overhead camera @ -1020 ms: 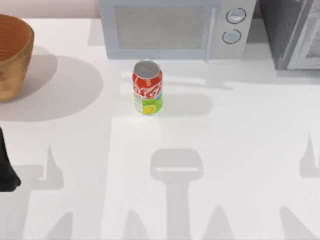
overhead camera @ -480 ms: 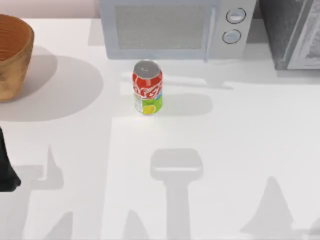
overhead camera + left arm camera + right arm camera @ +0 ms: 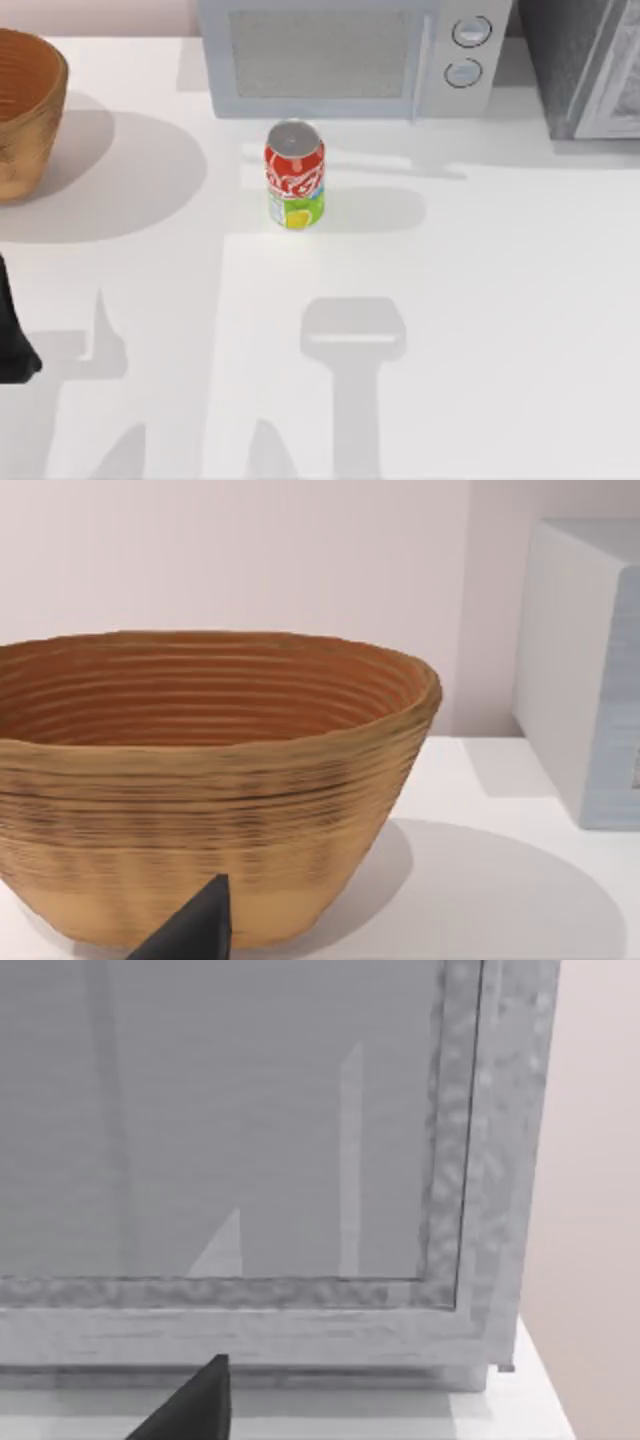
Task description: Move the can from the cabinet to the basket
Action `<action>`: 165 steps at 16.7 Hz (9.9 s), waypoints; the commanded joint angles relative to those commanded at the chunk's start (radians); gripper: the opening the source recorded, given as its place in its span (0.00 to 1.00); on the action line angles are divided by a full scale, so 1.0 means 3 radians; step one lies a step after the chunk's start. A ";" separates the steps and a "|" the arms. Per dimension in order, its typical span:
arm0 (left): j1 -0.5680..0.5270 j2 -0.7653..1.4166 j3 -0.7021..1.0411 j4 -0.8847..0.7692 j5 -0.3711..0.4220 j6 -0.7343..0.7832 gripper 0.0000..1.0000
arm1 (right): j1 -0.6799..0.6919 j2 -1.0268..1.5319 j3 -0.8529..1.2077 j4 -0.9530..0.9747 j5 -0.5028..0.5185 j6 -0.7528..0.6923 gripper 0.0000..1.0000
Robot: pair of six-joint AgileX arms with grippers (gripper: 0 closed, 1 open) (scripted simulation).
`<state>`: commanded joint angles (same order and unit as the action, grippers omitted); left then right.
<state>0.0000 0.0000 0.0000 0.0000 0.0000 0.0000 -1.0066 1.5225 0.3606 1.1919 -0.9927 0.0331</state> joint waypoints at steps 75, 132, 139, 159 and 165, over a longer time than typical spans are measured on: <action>0.0000 0.0000 0.0000 0.0000 0.0000 0.0000 1.00 | 0.4479 -0.0349 0.4913 -0.5307 0.4618 -0.0083 1.00; -0.1929 0.5339 0.2226 0.3131 -0.2062 -0.0500 1.00 | 0.3355 -0.5075 -0.1202 -0.3973 0.3309 -0.0110 1.00; -0.2553 0.7129 0.2625 0.3729 -0.2448 -0.0583 1.00 | 0.3355 -0.5075 -0.1202 -0.3973 0.3309 -0.0110 1.00; -0.2266 0.7883 0.3496 0.3576 -0.2108 -0.0473 1.00 | 0.3355 -0.5075 -0.1202 -0.3973 0.3309 -0.0110 1.00; -0.2266 0.7883 0.3496 0.3576 -0.2108 -0.0473 0.77 | 0.3355 -0.5075 -0.1202 -0.3973 0.3309 -0.0110 1.00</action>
<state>-0.6798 2.3649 1.0489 1.0728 -0.6323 -0.1418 0.0000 0.0000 0.0000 0.0000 0.0000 0.0000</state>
